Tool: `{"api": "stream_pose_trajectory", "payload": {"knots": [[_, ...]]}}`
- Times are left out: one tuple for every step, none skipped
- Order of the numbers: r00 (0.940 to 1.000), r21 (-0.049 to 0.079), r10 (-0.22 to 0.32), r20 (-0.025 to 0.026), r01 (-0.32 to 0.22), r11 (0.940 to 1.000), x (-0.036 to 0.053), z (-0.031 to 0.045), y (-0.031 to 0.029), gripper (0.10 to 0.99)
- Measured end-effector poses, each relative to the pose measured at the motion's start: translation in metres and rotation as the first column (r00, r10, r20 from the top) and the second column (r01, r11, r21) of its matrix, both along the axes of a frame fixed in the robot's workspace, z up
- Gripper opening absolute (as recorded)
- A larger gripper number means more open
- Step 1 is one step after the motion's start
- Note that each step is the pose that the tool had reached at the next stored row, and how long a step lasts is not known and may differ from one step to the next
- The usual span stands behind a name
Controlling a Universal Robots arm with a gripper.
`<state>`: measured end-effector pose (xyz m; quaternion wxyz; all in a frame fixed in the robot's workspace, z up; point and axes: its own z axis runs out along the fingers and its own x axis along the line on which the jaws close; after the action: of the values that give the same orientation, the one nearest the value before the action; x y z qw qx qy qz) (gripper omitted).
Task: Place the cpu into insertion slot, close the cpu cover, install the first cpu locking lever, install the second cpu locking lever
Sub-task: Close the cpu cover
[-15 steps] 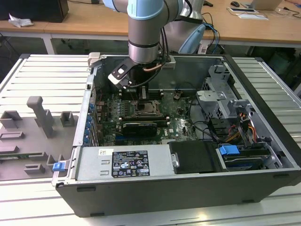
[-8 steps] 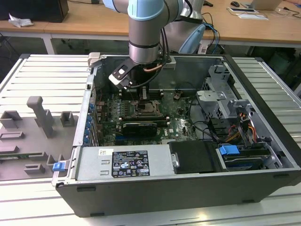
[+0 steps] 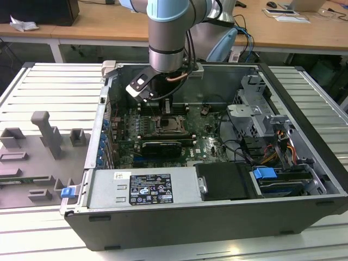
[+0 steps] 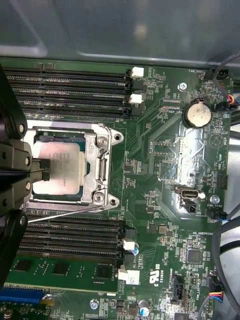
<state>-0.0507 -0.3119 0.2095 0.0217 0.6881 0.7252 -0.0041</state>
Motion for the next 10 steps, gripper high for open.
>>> {"api": "stream_pose_trajectory", "payload": {"knots": [[1.0, -0.003, 0.0, 0.0058, 0.0, 1.0, 0.0, -0.0003, 0.0, 0.106], [1.0, -0.005, 0.0, 0.0092, 0.0, 1.0, 0.0, -0.0007, -0.0001, 0.106], [0.9999, -0.004, 0.0, 0.0109, 0.0, 1.0, 0.0001, -0.002, 0.0, 0.106], [0.9999, -0.005, 0.0, 0.0109, 0.0, 1.0, 0.0, -0.0034, 0.0, 0.106], [0.9999, -0.005, 0.0, 0.0106, 0.0, 1.0, 0.0001, -0.0043, -0.0001, 0.106], [0.9999, -0.005, 0.0, 0.0106, 0.0, 1.0, 0.0016, -0.0048, 0.0, 0.106], [0.9999, -0.005, 0.0, 0.0108, 0.0, 1.0, 0.0033, -0.0049, -0.0001, 0.106], [0.9999, -0.005, 0.0, 0.0109, 0.0, 1.0, 0.0043, -0.005, -0.0001, 0.106], [0.9999, -0.004, 0.0, 0.0111, 0.0, 1.0, 0.0053, -0.0048, 0.0, 0.106], [0.9999, -0.003, 0.0, 0.0116, 0.0, 1.0, 0.0054, -0.003, 0.0003, 0.106]]}}
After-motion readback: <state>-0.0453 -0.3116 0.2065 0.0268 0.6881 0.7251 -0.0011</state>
